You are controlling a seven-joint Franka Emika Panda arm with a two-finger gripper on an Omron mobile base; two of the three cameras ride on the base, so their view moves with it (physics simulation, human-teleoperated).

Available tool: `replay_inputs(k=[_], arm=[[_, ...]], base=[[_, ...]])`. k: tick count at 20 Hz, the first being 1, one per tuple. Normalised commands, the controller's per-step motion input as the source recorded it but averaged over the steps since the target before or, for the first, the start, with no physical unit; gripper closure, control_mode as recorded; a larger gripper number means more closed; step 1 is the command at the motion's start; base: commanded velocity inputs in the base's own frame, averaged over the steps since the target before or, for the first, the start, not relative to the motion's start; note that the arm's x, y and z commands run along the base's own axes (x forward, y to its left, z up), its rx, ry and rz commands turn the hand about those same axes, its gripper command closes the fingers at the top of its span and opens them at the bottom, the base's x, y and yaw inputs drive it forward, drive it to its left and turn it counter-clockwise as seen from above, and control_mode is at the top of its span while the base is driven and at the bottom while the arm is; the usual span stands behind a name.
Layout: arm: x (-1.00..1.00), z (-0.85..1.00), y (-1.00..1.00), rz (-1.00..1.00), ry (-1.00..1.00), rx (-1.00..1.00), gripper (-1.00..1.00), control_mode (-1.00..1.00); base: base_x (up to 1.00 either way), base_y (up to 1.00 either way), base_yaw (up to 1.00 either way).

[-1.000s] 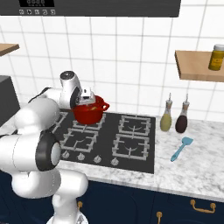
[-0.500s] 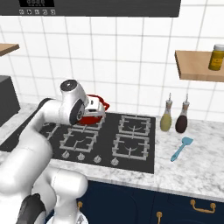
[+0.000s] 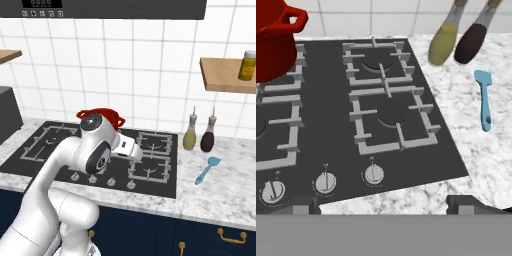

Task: Put the carrot and cucumber in the pot. Retrieve the spatula and lightly stir the vegetables in the pot.

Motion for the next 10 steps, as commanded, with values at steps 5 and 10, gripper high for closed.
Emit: replay_inputs(k=[5, 10], arm=[[-0.32, 0.0, -1.0, -0.23, 0.0, 0.03, -1.0, -1.0], [0.0, 0.0, -1.0, -0.08, 0.01, 0.11, -1.0, -1.0]], base=[[0.0, 0.0, 0.0], [0.0, 0.0, 0.0]])
